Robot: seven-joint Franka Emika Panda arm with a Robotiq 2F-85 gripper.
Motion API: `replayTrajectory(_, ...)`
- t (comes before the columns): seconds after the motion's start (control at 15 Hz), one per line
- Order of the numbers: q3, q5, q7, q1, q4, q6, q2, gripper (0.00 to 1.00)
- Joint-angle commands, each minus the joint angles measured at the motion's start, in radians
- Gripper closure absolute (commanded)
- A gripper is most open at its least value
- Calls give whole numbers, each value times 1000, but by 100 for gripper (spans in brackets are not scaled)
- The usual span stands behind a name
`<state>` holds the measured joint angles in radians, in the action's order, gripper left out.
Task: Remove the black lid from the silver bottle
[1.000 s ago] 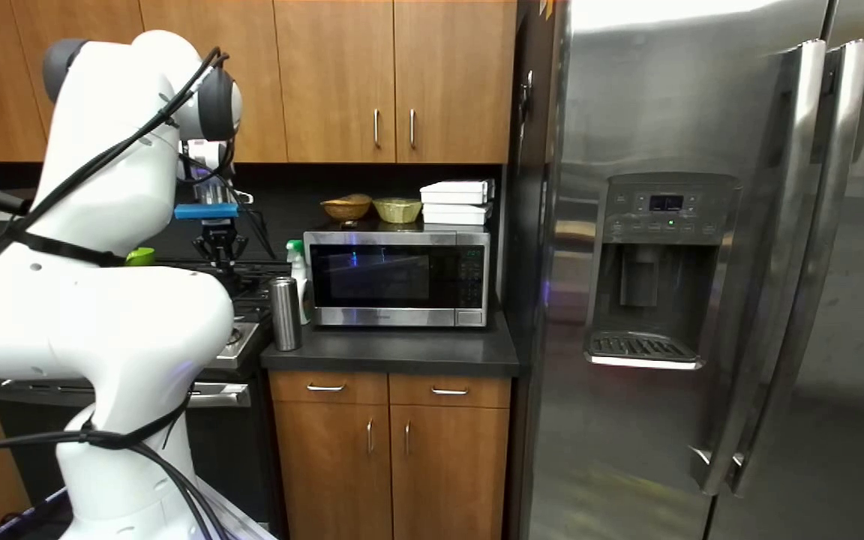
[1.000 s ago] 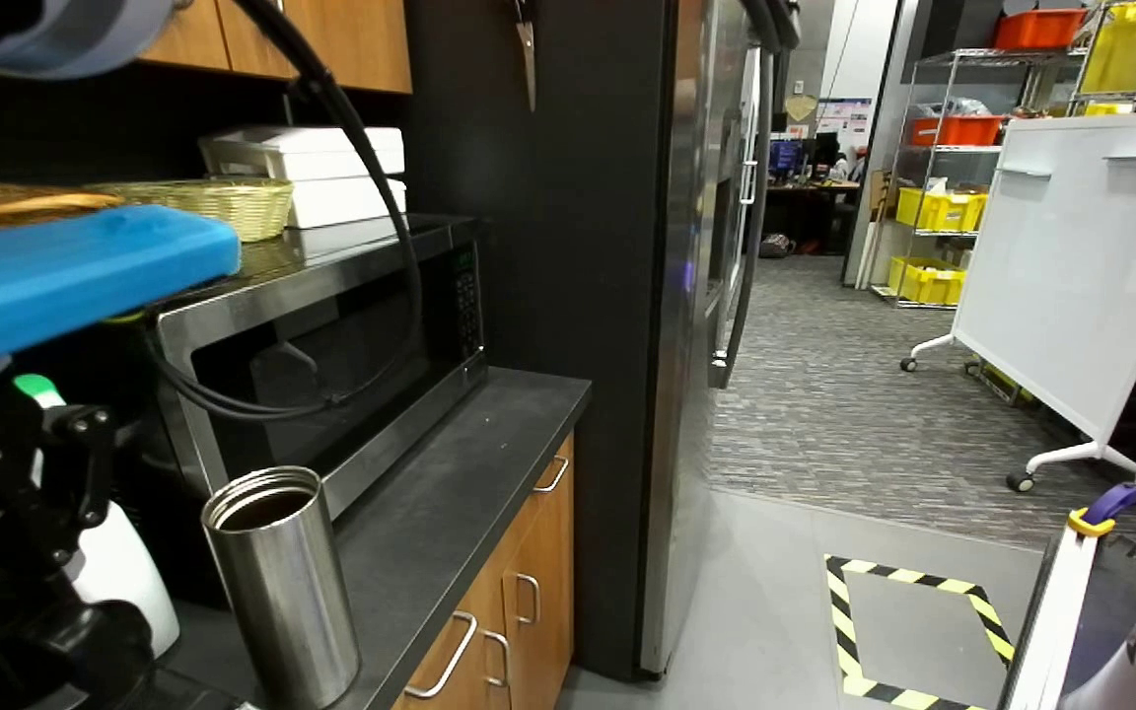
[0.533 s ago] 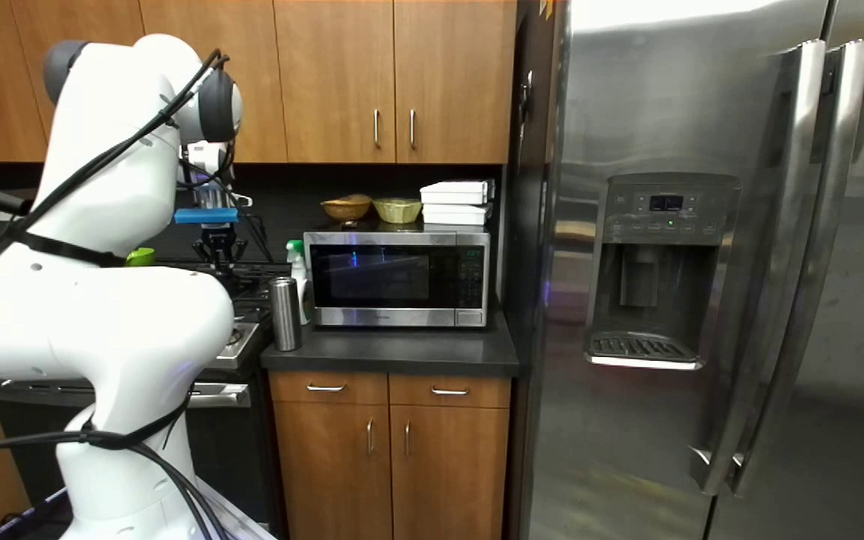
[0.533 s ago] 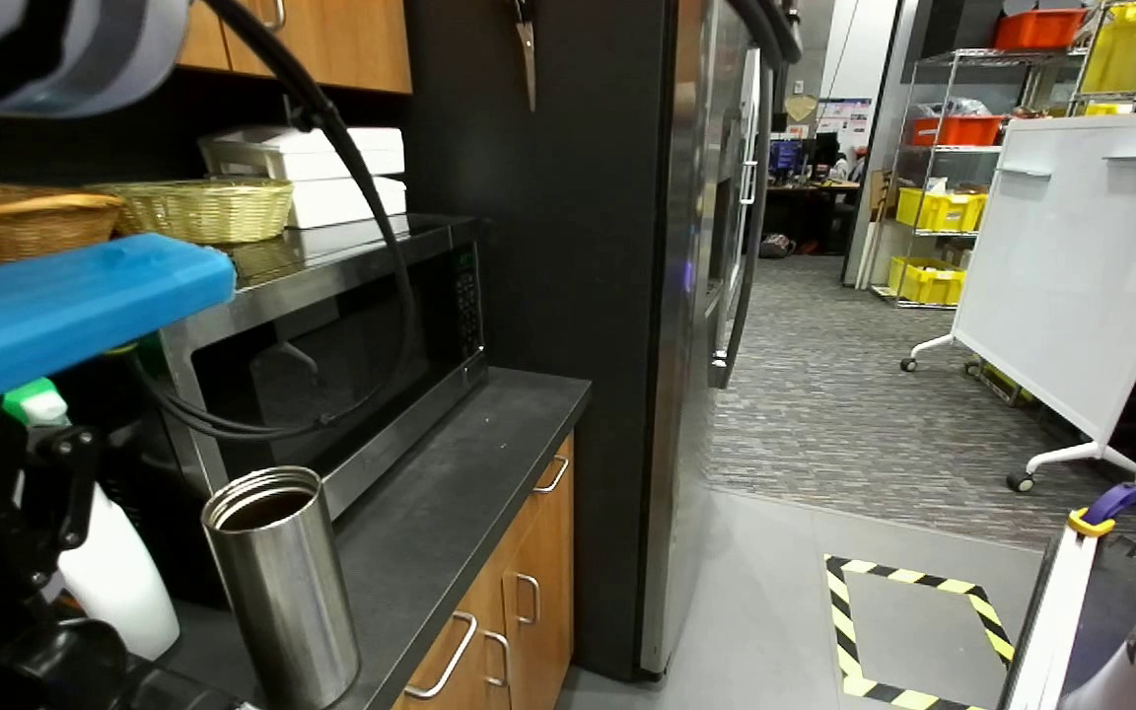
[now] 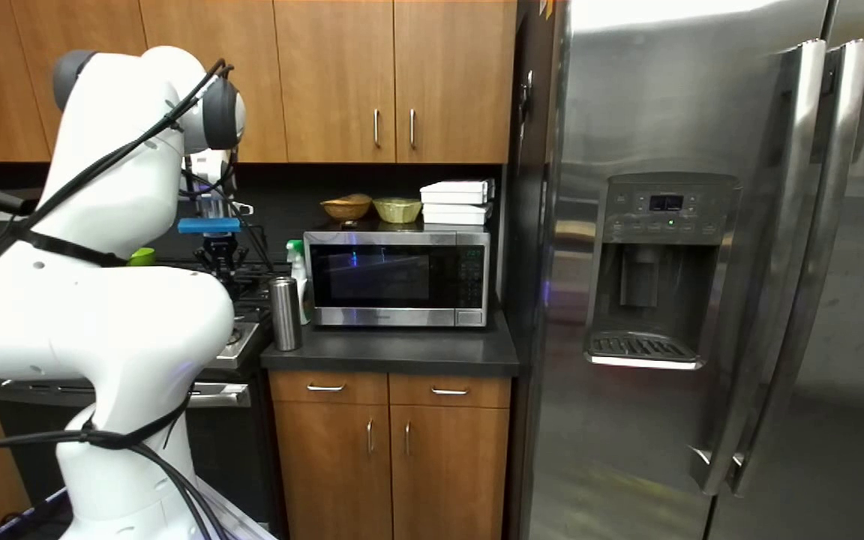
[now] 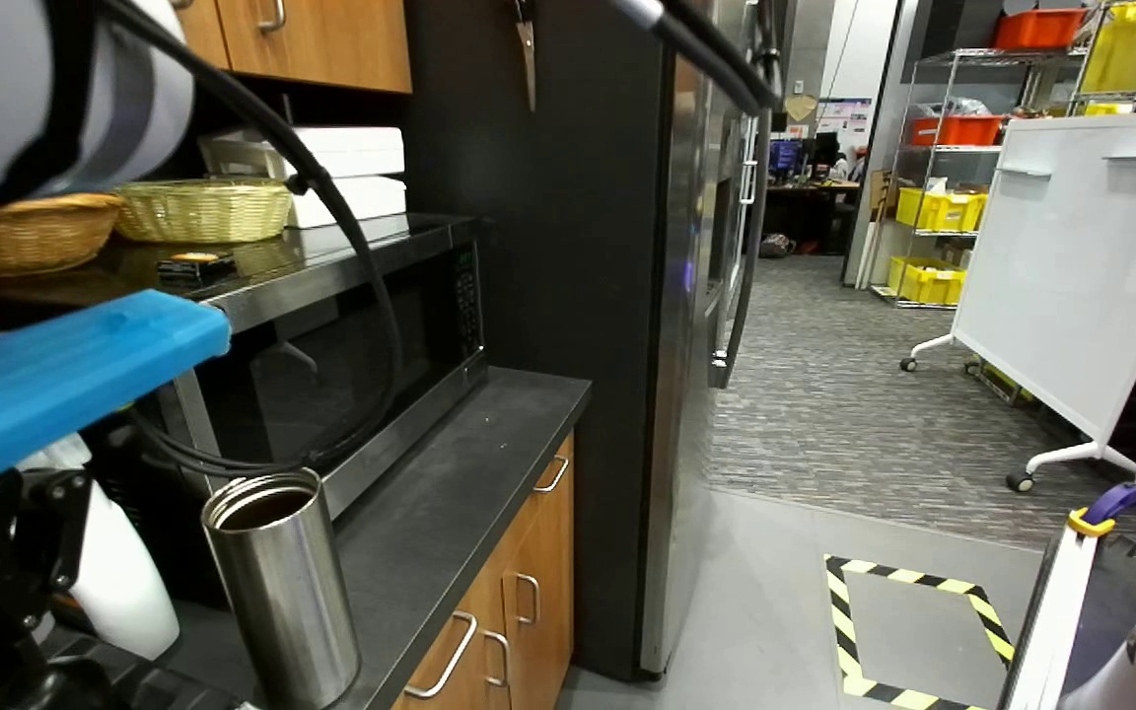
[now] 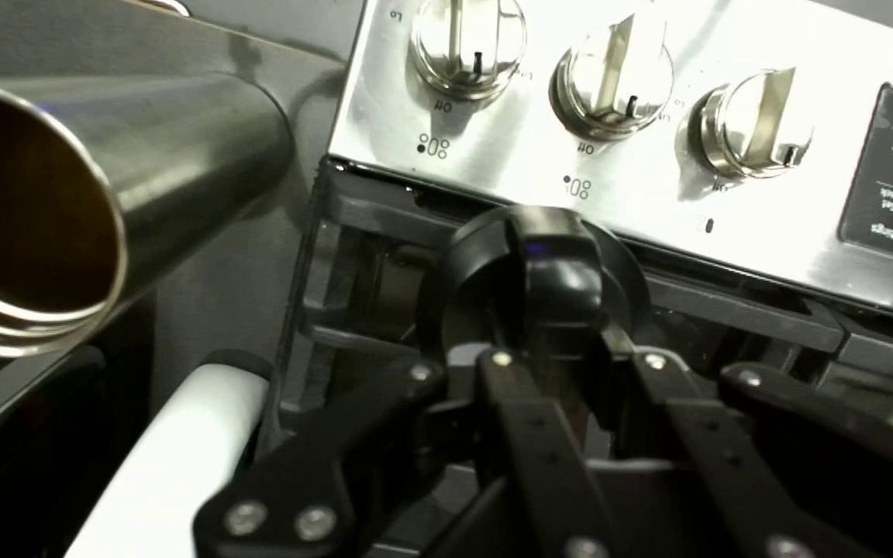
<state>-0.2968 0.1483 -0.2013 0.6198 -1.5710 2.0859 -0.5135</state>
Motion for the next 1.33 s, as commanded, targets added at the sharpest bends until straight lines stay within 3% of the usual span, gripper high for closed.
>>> replayTrajectory(0.0, 17, 27, 15, 20, 36, 11, -35, 94)
replayTrajectory(1.27, 78, 49, 22, 70, 188, -19, -157, 94)
